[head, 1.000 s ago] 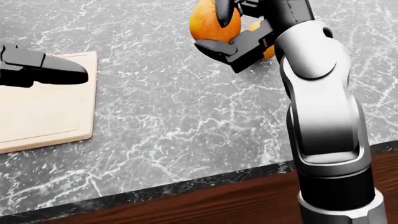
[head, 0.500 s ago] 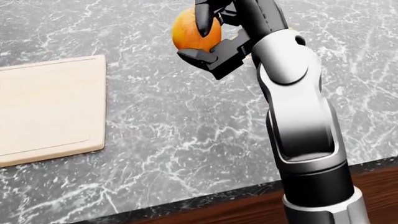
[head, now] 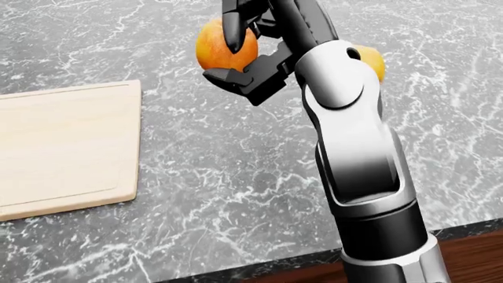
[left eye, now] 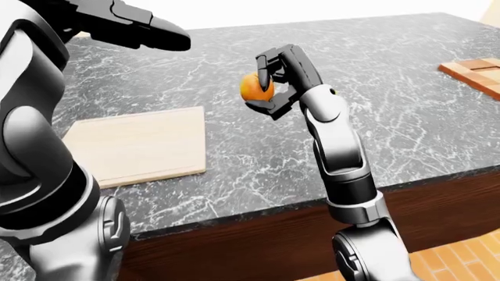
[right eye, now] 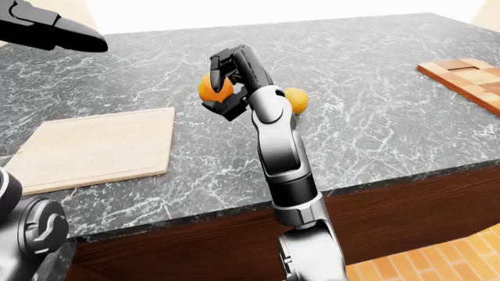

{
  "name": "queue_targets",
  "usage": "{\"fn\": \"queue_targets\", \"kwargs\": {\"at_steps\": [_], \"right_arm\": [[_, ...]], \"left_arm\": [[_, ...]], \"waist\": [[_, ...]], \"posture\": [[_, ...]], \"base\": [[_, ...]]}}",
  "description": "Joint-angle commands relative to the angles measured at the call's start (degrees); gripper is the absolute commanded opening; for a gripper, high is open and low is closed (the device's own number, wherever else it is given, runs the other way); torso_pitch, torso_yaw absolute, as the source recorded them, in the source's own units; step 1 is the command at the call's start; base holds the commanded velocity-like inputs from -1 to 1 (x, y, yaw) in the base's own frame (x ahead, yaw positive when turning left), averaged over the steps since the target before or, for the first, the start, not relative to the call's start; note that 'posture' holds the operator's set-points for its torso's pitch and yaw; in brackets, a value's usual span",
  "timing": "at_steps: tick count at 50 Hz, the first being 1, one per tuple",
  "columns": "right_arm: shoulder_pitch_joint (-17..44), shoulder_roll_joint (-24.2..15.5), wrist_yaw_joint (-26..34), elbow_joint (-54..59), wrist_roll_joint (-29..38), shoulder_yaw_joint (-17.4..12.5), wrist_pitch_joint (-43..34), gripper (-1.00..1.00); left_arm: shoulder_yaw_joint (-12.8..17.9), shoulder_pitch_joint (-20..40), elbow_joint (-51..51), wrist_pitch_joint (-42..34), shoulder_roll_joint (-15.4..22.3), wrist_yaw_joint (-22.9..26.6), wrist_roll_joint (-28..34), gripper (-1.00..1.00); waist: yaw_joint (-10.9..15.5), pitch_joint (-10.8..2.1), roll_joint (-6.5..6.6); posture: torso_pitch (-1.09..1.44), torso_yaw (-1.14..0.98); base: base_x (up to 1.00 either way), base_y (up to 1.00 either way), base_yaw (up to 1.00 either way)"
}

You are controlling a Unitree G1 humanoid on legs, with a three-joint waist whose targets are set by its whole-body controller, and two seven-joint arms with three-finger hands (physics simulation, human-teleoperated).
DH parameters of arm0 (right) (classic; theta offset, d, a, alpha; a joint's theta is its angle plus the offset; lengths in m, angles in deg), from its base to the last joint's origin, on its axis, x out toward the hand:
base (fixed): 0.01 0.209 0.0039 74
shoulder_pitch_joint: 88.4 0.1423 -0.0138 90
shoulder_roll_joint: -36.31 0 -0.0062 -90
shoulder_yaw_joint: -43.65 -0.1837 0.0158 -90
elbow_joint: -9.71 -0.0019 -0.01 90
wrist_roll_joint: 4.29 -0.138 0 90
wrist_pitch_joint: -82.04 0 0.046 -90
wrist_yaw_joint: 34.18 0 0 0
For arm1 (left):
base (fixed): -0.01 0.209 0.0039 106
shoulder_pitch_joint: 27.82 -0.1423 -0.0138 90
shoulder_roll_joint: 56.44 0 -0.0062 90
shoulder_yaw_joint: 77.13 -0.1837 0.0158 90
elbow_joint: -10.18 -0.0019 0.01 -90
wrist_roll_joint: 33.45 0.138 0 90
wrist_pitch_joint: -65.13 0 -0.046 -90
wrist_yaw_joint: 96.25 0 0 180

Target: Place the tangerine and the orange on separate cutting boards.

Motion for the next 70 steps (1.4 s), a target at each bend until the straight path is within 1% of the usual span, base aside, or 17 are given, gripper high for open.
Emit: {"fn": "queue_targets", "kwargs": {"at_steps": [1, 13, 17, 20, 23, 26, 32, 37, 40, 41, 43, 49, 54, 66, 70], "right_arm": [[2.35, 0.10, -0.50, -2.43, 0.05, -0.23, 1.46, -1.00], [2.89, 1.98, -0.44, -1.04, 0.34, 0.76, 2.14, -1.00], [3.68, 2.67, -0.95, 1.08, 0.18, 0.78, 3.28, -1.00], [5.13, 4.16, -2.02, 3.68, -0.71, 0.87, 4.32, -1.00], [7.76, 5.45, -3.48, 8.56, -2.05, 0.83, 6.34, -1.00], [10.24, 6.11, -4.76, 14.91, -3.24, 0.87, 9.93, -1.00], [14.74, 7.79, -5.55, 23.80, -4.64, 1.27, 14.08, -1.00], [15.96, 8.67, -6.54, 30.21, -4.73, 1.40, 17.84, -1.00], [16.16, 8.68, -6.61, 30.73, -4.73, 1.31, 18.15, -1.00], [16.66, 9.39, -7.64, 34.88, -5.09, 1.12, 20.56, -1.00], [17.69, 9.46, -8.06, 37.89, -5.39, 0.84, 22.17, -1.00], [17.65, 9.73, -8.26, 40.03, -5.15, 1.04, 23.39, -1.00], [17.29, 9.93, -8.48, 41.28, -5.02, 1.03, 24.20, -1.00], [15.68, 9.83, -8.67, 39.45, -3.34, 1.57, 22.22, -1.00], [16.34, 8.48, -8.51, 40.39, -1.81, 1.67, 21.94, -1.00]], "left_arm": [[0.67, 1.78, 0.50, 1.60, 0.64, -0.46, 0.29, 1.00], [0.94, 1.63, 0.30, 1.57, 1.42, -0.51, -0.07, 1.00], [0.87, 1.82, -0.78, 2.24, 1.82, -0.31, -0.01, 1.00], [0.60, 2.41, -1.54, 2.62, 1.85, -0.20, 0.18, 1.00], [0.27, 3.06, -2.55, 3.05, 2.10, 0.19, 0.50, 1.00], [-0.01, 3.29, -3.31, 3.59, 2.05, 0.57, 0.93, 1.00], [-0.21, 3.69, -4.08, 4.13, 1.67, 1.15, 1.77, 1.00], [-0.10, 3.50, -3.82, 4.03, 1.55, 1.55, 2.24, 1.00], [-0.09, 3.50, -3.81, 4.02, 1.50, 1.63, 2.35, 1.00], [-0.09, 3.35, -3.68, 4.14, 1.34, 1.64, 2.38, 1.00], [-0.12, 3.14, -3.48, 4.12, 1.35, 1.82, 2.48, 1.00], [0.12, 3.00, -3.19, 4.31, 1.38, 1.91, 2.75, 1.00], [0.09, 2.77, -2.48, 3.82, 1.43, 2.07, 2.92, 1.00], [0.57, 2.40, -1.74, 3.60, 1.63, 2.02, 2.69, 1.00], [0.59, 2.33, -1.66, 3.49, 1.85, 2.05, 2.58, 1.00]], "waist": [[0.23, -1.74, 0.24], [3.58, -1.87, 0.33], [4.88, -2.05, 0.52], [5.94, -2.21, 0.73], [7.00, -2.33, 1.03], [8.15, -2.48, 1.37], [10.85, -2.82, 2.05], [13.12, -3.05, 2.55], [14.49, -3.20, 2.73], [14.95, -3.24, 2.77], [15.73, -3.38, 2.97], [17.93, -3.64, 3.22], [19.16, -3.79, 3.36], [20.73, -4.10, 3.31], [21.02, -4.16, 3.27]], "posture": [[0.00, 0.15], [0.00, 0.21], [0.00, 0.23], [0.00, 0.24], [0.00, 0.26], [0.00, 0.27], [0.00, 0.30], [0.00, 0.33], [0.00, 0.34], [0.00, 0.35], [0.00, 0.36], [0.00, 0.38], [0.00, 0.38], [0.00, 0.38], [0.00, 0.38]], "base": [[0.00, 0.00, 0.00], [0.00, 0.00, 0.00], [0.00, 0.00, 0.00], [0.00, 0.00, 0.00], [0.00, 0.00, 0.00], [0.00, 0.00, 0.00], [0.00, 0.00, 0.00], [0.00, 0.00, 0.00], [0.00, 0.00, 0.00], [0.00, 0.00, 0.00], [0.00, 0.00, 0.00], [0.00, 0.00, 0.00], [0.00, 0.00, 0.00], [0.00, 0.00, 0.00], [0.00, 0.00, 0.00]]}}
